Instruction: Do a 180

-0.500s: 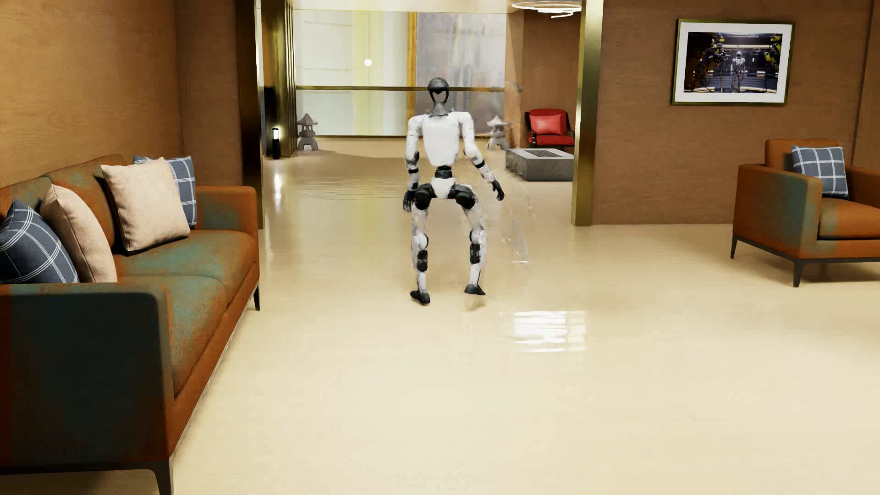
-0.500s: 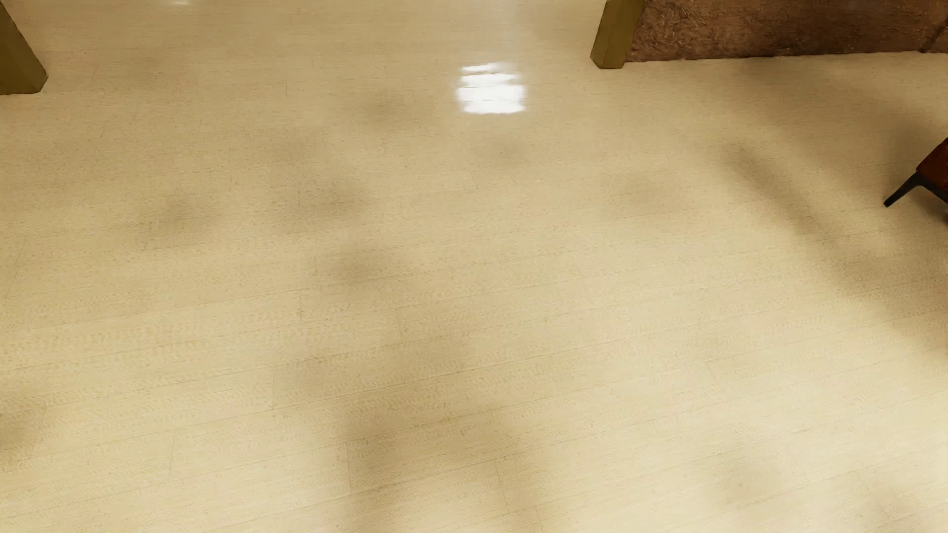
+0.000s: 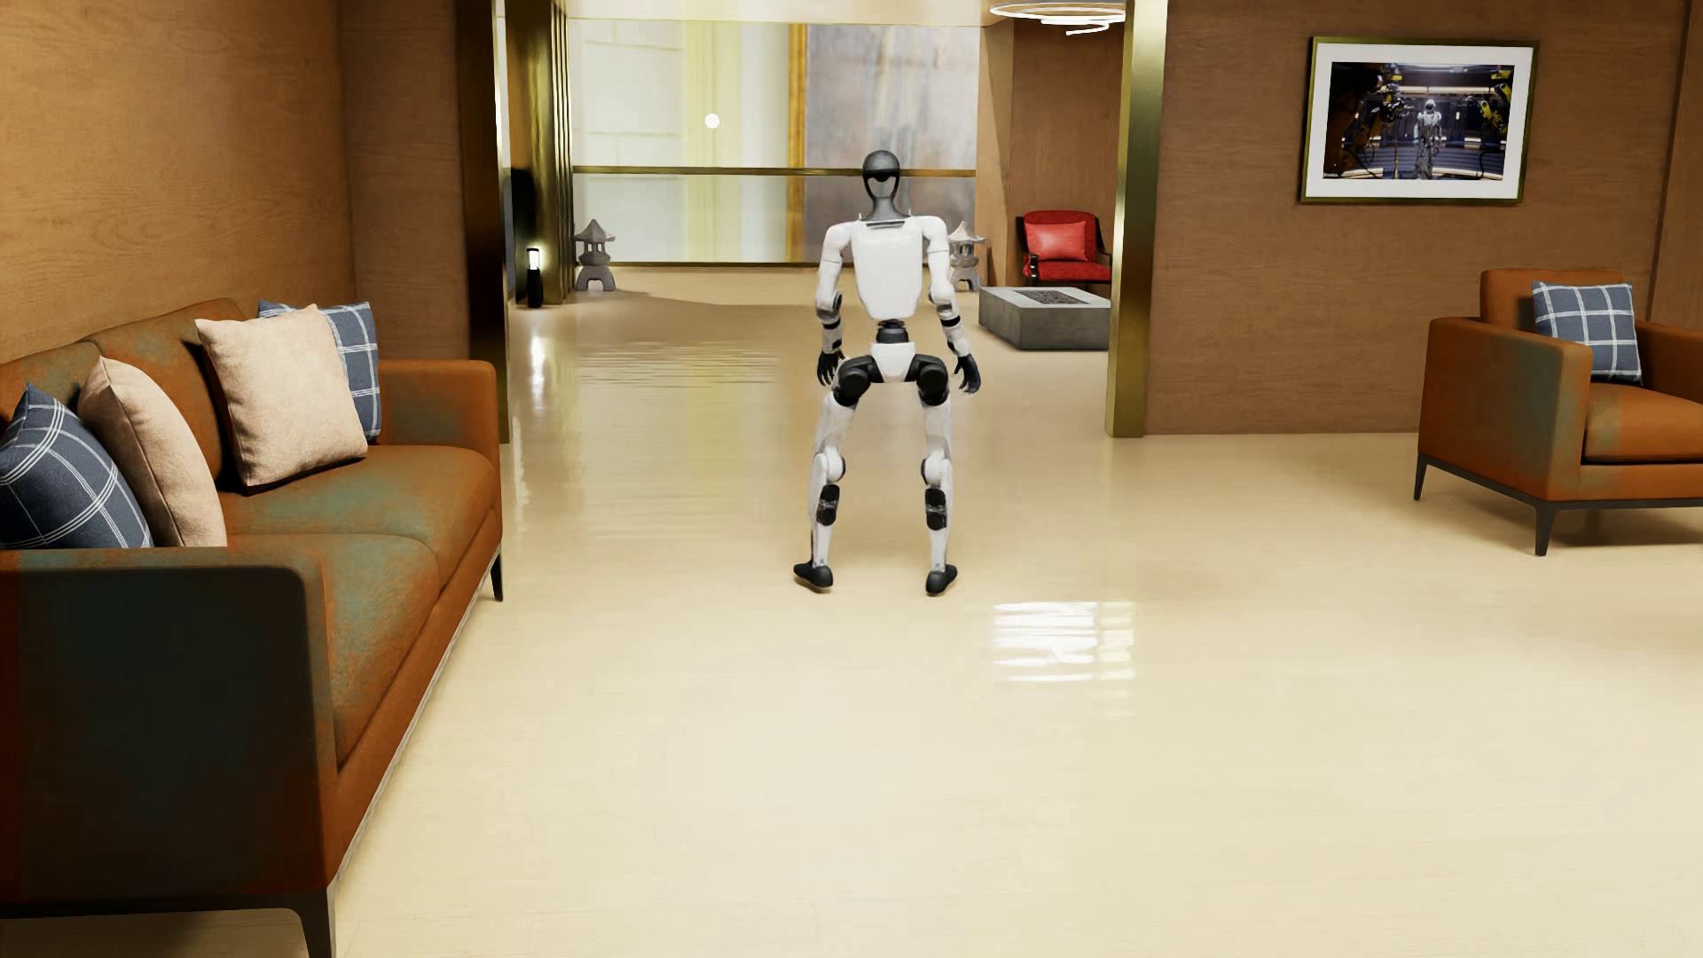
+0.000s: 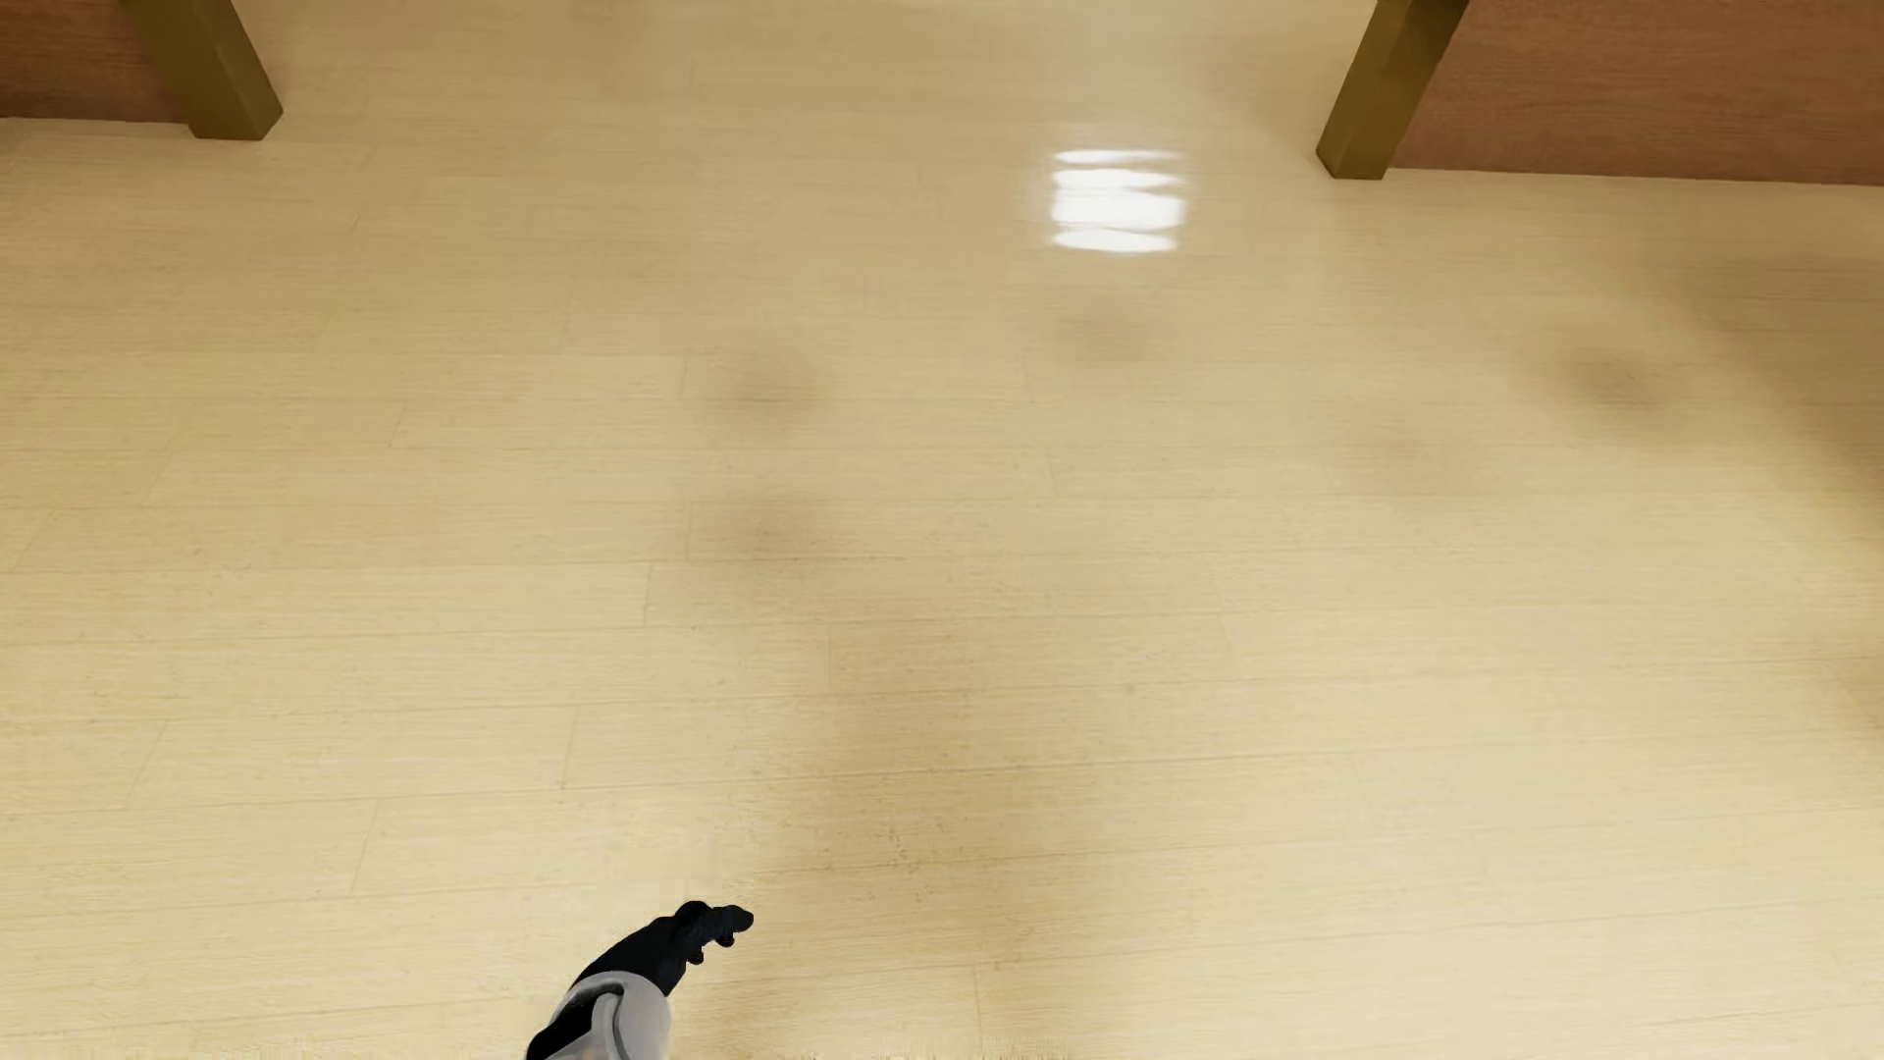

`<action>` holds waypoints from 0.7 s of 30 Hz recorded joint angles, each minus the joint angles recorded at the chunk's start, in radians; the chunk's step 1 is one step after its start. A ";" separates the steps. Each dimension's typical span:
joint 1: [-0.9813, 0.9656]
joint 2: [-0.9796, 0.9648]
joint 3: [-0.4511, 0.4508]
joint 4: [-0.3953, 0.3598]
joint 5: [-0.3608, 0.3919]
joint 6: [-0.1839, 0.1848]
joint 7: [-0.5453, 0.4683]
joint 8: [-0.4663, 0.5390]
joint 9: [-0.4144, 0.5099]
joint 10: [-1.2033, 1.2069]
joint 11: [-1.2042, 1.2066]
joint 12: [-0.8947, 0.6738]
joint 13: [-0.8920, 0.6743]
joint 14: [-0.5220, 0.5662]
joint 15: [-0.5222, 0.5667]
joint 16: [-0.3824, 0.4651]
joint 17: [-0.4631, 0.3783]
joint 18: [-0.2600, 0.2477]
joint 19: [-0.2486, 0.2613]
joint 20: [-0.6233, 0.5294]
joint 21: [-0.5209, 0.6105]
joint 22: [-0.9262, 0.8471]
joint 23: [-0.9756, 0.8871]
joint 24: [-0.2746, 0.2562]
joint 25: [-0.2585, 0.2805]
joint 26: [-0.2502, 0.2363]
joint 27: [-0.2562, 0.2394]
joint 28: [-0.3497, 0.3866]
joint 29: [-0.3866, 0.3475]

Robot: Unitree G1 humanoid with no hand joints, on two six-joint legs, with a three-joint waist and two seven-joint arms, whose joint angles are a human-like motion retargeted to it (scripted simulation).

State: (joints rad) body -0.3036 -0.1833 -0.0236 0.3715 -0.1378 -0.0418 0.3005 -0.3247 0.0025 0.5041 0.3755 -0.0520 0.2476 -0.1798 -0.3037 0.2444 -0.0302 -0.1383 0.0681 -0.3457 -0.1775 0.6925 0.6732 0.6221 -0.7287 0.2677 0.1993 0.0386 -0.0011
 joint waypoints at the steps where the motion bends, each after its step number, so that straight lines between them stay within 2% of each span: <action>1: -0.026 0.006 0.001 0.025 0.023 0.014 -0.023 -0.011 0.004 0.034 -0.007 0.012 -0.002 0.008 -0.004 -0.003 0.000 -0.005 -0.009 0.003 0.002 0.047 -0.007 0.007 0.004 0.034 -0.008 -0.023 -0.008; 3: -0.073 0.002 0.004 0.058 0.052 0.040 -0.052 -0.020 0.012 0.094 -0.002 0.036 -0.013 0.032 -0.013 -0.024 -0.016 0.024 -0.021 0.044 0.016 0.170 -0.014 -0.019 0.001 0.121 -0.005 -0.018 -0.012; 4: -0.083 -0.005 0.008 0.059 0.060 0.051 -0.068 -0.014 0.014 0.110 0.000 0.050 -0.017 0.017 -0.015 -0.037 -0.031 0.063 -0.024 0.068 0.021 0.231 -0.014 -0.040 0.002 0.159 -0.008 -0.008 -0.012; 5: -0.097 -0.014 0.012 0.027 0.066 0.060 -0.133 -0.001 0.015 0.116 0.002 0.075 -0.026 -0.023 -0.015 -0.043 -0.045 0.043 -0.025 0.070 0.026 0.277 -0.010 -0.043 0.004 0.184 -0.006 -0.017 -0.009; 6: -0.097 -0.023 0.015 -0.030 0.067 0.067 -0.216 0.012 0.014 0.101 0.003 0.116 -0.033 -0.063 -0.014 -0.042 -0.064 -0.001 -0.024 0.060 0.022 0.293 0.000 -0.043 0.007 0.187 -0.010 -0.043 -0.006; 7: -0.079 -0.029 0.014 -0.079 0.066 0.074 -0.263 0.024 0.012 0.061 0.000 0.158 -0.042 -0.071 -0.011 -0.051 -0.074 0.017 -0.022 0.045 0.012 0.291 0.009 -0.041 0.009 0.176 -0.010 -0.066 -0.010; 8: -0.054 -0.032 0.011 -0.081 0.063 0.082 -0.237 0.034 0.008 0.014 -0.009 0.207 -0.047 -0.068 -0.005 -0.062 -0.080 0.009 -0.019 0.048 -0.006 0.276 0.014 -0.051 0.015 0.158 -0.006 -0.076 -0.015; 10: -0.013 -0.035 0.009 -0.088 0.056 0.092 -0.202 0.050 0.001 -0.064 -0.026 0.286 -0.043 -0.044 0.005 -0.096 -0.071 -0.005 -0.013 0.103 -0.069 0.250 0.013 -0.108 0.049 0.141 -0.002 -0.081 -0.049; 11: -0.006 -0.036 0.009 -0.096 0.049 0.094 -0.197 0.052 -0.002 -0.081 -0.028 0.302 -0.030 -0.035 0.006 -0.110 -0.053 -0.002 -0.009 0.118 -0.107 0.252 0.012 -0.121 0.064 0.147 0.001 -0.079 -0.071; 13: -0.009 -0.032 0.006 -0.117 0.027 0.092 -0.205 0.037 -0.005 -0.094 -0.033 0.281 0.002 -0.028 0.007 -0.119 -0.011 -0.004 0.001 0.084 -0.145 0.267 0.024 -0.087 0.085 0.165 0.004 -0.113 -0.104; 15: -0.026 -0.021 0.000 -0.144 0.001 0.088 -0.224 0.013 -0.006 -0.076 -0.037 0.229 0.037 -0.035 0.011 -0.091 0.018 0.003 0.017 0.050 -0.141 0.262 0.052 -0.044 0.078 0.157 0.003 -0.144 -0.065; 18: -0.036 -0.014 -0.006 -0.179 -0.038 0.082 -0.225 0.008 -0.001 -0.035 -0.029 0.153 0.049 -0.058 0.019 -0.091 0.038 0.029 0.047 0.088 -0.090 0.206 0.089 -0.037 0.018 0.152 0.052 -0.065 0.024; 21: -0.025 -0.052 -0.006 -0.184 -0.062 0.075 -0.152 0.085 0.010 0.004 0.006 0.107 0.038 -0.089 0.034 -0.091 0.018 0.062 0.078 0.107 -0.070 0.127 0.089 -0.031 -0.024 0.101 0.050 0.025 0.052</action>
State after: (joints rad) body -0.3288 -0.2356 -0.0294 0.1873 -0.1997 0.0331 0.1490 -0.2394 0.0122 0.5084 0.3819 0.0547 0.2855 -0.2691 -0.2700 0.1535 -0.0124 -0.0766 0.1460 -0.2386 -0.2478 0.8193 0.7625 0.5907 -0.7530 0.3689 0.2497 0.0640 0.0507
